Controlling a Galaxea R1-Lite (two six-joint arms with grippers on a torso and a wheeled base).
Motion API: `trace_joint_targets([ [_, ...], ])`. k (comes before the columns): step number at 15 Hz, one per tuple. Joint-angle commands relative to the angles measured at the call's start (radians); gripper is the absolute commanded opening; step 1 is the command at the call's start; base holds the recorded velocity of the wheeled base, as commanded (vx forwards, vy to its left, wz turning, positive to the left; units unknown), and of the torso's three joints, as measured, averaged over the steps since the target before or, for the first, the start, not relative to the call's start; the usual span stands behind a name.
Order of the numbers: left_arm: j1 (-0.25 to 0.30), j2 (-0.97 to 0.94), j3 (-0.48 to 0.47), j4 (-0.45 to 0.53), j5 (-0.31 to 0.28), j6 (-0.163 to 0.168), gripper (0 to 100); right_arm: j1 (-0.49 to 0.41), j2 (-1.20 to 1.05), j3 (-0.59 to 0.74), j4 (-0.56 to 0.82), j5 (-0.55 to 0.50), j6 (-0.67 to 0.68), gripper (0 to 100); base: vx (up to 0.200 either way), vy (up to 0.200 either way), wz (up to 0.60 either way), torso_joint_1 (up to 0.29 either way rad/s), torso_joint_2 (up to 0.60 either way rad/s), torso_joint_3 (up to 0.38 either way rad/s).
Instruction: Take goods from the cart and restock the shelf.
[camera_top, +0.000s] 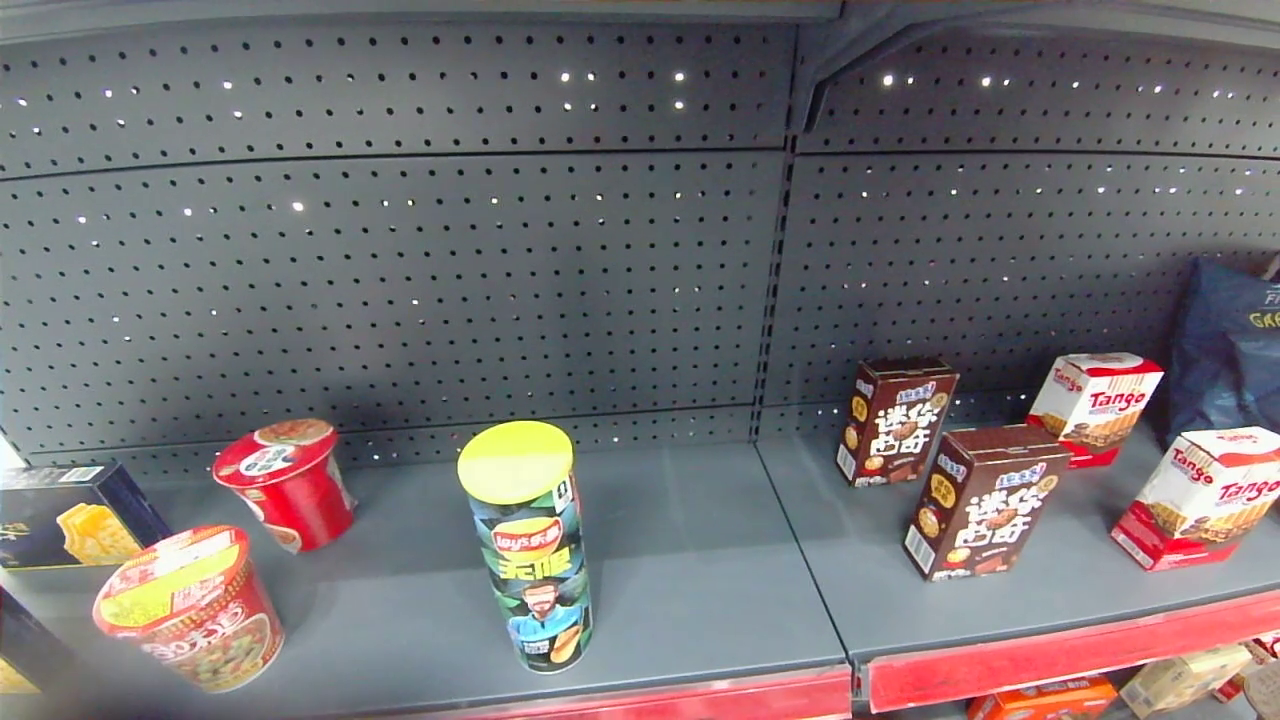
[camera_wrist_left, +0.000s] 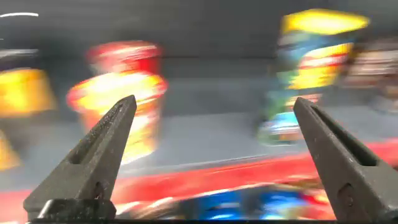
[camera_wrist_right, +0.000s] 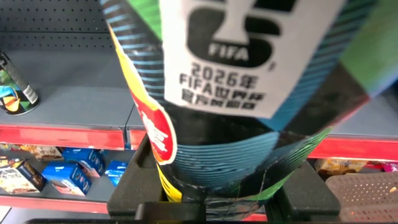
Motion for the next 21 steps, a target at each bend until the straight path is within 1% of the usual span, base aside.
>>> trace_joint_targets([
  [1,0.0,-0.07,0.074,0.099,0.206,0.171,100,0.001,-0.007,-0.001,0.0,-0.001,0.002,0,0.0,0.0,0.0,0.0,0.0,0.0],
  [2,0.0,-0.068,0.074,0.183,0.301,0.231,100,0.001,-0.007,-0.007,0.0,-0.001,0.007,0,0.0,0.0,0.0,0.0,0.0,0.0],
  [4,0.003,-0.068,0.074,0.182,0.327,0.205,100,0.001,-0.007,-0.009,0.0,-0.002,0.01,0,0.0,0.0,0.0,0.0,0.0,0.0],
  [5,0.005,-0.07,0.074,0.183,0.353,0.173,100,0.001,-0.007,-0.009,0.0,-0.001,0.01,0,0.0,0.0,0.0,0.0,0.0,0.0],
  [6,0.003,-0.07,0.074,0.183,0.351,0.175,100,0.002,-0.007,-0.01,-0.002,0.001,0.01,0,0.0,0.0,0.0,0.0,0.0,0.0],
  [7,0.001,-0.068,0.074,0.185,0.318,0.17,100,0.012,-0.007,-0.013,-0.002,0.006,0.01,0,0.0,0.0,0.0,0.0,0.0,0.0],
  [8,0.001,-0.068,0.074,0.185,0.27,0.162,100,0.021,-0.007,-0.012,-0.002,0.01,0.009,0,0.0,0.0,0.0,0.0,0.0,0.0],
  [9,0.001,-0.068,0.074,0.185,0.259,0.168,100,0.036,-0.004,-0.016,-0.005,0.015,0.009,0,0.0,0.0,0.0,0.0,0.0,0.0],
  [11,0.001,-0.068,0.074,0.185,0.261,0.164,100,0.084,0.009,-0.04,-0.038,0.033,0.01,0,0.0,0.0,0.0,0.0,0.0,0.0],
  [16,0.003,-0.068,0.074,0.185,0.259,0.168,100,0.213,0.046,-0.069,-0.04,0.033,0.004,0,0.0,0.0,0.0,0.0,0.0,0.0],
  [17,0.001,-0.068,0.074,0.185,0.259,0.167,100,0.223,0.072,-0.076,-0.042,0.019,0.002,0,0.0,0.0,0.0,0.0,0.0,0.0],
  [19,0.003,-0.068,0.074,0.185,0.259,0.167,100,0.199,0.128,-0.098,-0.035,-0.008,0.002,0,0.0,0.0,0.0,0.0,0.0,0.0],
  [21,0.001,-0.068,0.074,0.185,0.259,0.167,100,0.171,0.193,-0.113,-0.023,-0.083,-0.002,0,0.0,0.0,0.0,0.0,0.0,0.0],
])
